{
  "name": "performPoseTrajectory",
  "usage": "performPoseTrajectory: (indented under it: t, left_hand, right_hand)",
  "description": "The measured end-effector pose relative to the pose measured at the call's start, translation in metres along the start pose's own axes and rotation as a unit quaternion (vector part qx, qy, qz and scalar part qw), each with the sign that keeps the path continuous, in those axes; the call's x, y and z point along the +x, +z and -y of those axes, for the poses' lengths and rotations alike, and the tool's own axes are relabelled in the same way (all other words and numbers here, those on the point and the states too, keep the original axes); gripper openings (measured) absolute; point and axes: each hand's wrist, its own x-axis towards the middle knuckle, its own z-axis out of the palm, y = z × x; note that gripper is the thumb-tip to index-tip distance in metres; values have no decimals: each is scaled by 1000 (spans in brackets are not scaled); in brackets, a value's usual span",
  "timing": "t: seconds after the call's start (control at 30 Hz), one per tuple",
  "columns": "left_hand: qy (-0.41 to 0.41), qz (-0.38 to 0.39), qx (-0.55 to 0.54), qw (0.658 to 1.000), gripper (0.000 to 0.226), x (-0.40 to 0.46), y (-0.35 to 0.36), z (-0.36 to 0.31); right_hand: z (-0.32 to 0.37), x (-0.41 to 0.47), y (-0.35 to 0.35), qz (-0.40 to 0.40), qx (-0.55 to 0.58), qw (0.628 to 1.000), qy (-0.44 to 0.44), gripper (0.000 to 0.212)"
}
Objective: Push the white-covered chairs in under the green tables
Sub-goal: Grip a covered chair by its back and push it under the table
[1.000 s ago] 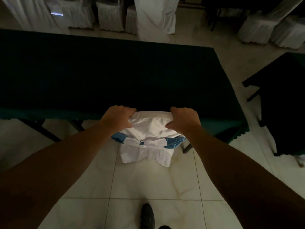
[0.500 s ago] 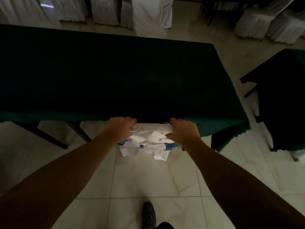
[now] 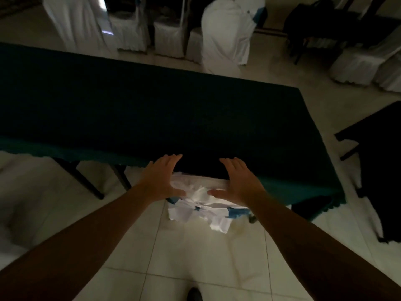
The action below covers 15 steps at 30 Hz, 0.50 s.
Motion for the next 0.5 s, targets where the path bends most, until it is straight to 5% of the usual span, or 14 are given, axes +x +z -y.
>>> performPoseTrajectory:
  t: [0.23,0.5]
  left_hand:
    - [-181,-50,-14,982,119,-84,-66,68]
    - [-373,-206,-78,901,116,-294,-106,152]
  right_hand:
    - [105,58,9,-22,-13,995,-92,121]
    - [317,80,46,21,-27,940,-339,122]
